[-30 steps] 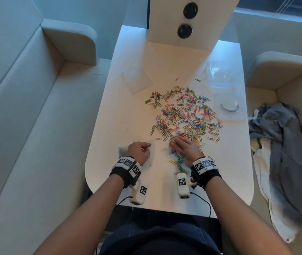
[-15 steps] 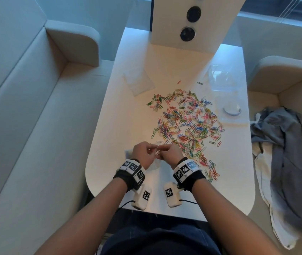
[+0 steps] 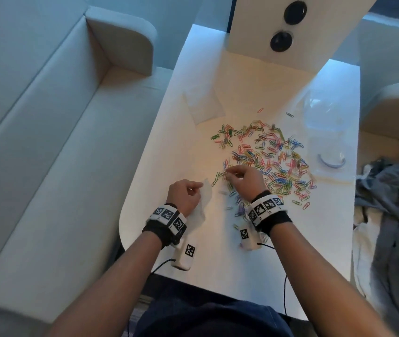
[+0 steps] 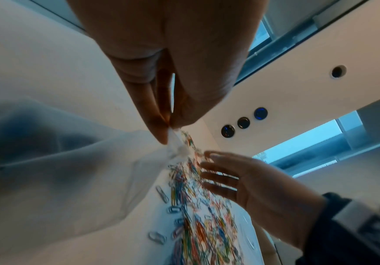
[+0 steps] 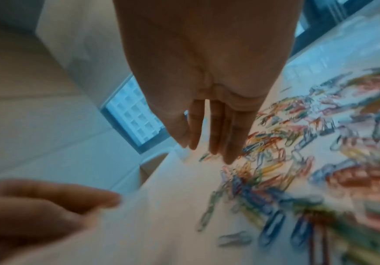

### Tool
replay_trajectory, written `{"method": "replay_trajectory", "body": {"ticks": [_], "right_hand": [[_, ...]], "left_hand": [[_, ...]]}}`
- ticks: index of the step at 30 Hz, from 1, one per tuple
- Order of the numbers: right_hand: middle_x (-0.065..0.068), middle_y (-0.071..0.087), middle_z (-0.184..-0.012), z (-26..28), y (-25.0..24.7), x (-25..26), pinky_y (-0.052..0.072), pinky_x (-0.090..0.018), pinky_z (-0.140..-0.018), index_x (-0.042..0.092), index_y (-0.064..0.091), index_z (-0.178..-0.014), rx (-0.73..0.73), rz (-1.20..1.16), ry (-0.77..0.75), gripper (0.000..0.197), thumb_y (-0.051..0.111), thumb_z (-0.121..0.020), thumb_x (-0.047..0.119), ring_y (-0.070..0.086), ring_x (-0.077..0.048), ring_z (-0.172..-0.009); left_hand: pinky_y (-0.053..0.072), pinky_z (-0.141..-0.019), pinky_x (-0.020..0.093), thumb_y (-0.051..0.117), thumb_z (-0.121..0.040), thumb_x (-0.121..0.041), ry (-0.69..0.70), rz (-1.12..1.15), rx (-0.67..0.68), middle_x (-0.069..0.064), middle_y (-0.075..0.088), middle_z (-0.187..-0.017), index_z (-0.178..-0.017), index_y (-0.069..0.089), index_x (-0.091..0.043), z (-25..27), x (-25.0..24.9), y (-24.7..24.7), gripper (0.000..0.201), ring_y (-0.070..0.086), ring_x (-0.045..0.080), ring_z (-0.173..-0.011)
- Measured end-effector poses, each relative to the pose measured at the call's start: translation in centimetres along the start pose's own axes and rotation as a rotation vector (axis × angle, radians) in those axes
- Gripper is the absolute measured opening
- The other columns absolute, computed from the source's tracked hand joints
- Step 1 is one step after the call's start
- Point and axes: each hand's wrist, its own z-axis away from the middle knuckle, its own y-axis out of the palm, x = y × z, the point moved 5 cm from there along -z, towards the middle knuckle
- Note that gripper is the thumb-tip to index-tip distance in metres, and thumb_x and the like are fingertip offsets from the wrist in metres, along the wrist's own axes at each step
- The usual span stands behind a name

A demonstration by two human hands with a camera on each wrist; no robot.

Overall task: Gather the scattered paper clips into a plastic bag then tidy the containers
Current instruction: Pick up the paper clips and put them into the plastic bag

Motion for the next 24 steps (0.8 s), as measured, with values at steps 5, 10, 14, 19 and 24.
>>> {"method": "replay_trajectory", "body": {"ticks": [5,10,14,19,24], "right_hand": [[-0.015,0.024,-0.157,-4.5,3.8,-1.7,0.025,-0.049,-0.117,0.02,0.033,-0.148,0.183,0.538,-0.071,0.085,0.062,-0.08,0.063,0.021,-0.035,-0.144],[-0.015,0.023,-0.155,-4.1,7.2,-1.7,0.036,-0.055,-0.108,0.02,0.032,-0.143,0.164,0.814,-0.167,0.071,0.055,-0.087,0.056,0.02,-0.042,-0.142],[-0.017,0.049,-0.132,-2.3,7.7,-0.9,0.057,-0.045,-0.083,0.003,0.052,-0.125,0.11,0.826,-0.361,0.033,0.054,-0.093,0.011,0.046,-0.038,-0.121],[-0.014,0.06,-0.11,-2.5,6.1,-1.3,0.056,-0.037,-0.081,-0.001,0.064,-0.108,0.17,0.783,-0.431,0.026,0.05,-0.087,-0.007,0.057,-0.03,-0.098],[-0.005,0.07,-0.087,-3.8,1.9,-3.7,0.056,-0.031,-0.078,0.007,0.075,-0.08,0.069,0.381,-0.151,0.015,0.062,-0.084,0.003,0.066,-0.022,-0.078]], "left_hand": [[0.056,-0.084,0.024,0.064,-0.086,-0.009,-0.072,0.018,-0.058,0.002,0.073,-0.096,-0.104,0.075,-0.014,-0.7,0.8,-2.7,0.022,0.068,0.013,-0.082],[0.057,-0.085,0.027,0.064,-0.085,-0.008,-0.117,0.017,-0.079,0.003,0.074,-0.094,-0.105,0.074,-0.015,-1.1,1.6,-3.5,0.024,0.07,0.014,-0.082],[0.056,-0.086,0.025,0.065,-0.084,-0.007,-0.126,0.018,-0.059,0.004,0.074,-0.094,-0.106,0.074,-0.014,-1.3,1.6,-2.8,0.025,0.069,0.014,-0.081],[0.055,-0.086,0.025,0.064,-0.084,-0.008,-0.132,0.017,-0.028,0.006,0.075,-0.094,-0.104,0.075,-0.015,-1.2,1.2,-1.1,0.024,0.07,0.015,-0.08],[0.053,-0.086,0.024,0.062,-0.085,-0.008,-0.11,-0.03,0.01,0.007,0.075,-0.094,-0.104,0.075,-0.013,-1.0,0.5,0.1,0.024,0.069,0.016,-0.081]]}}
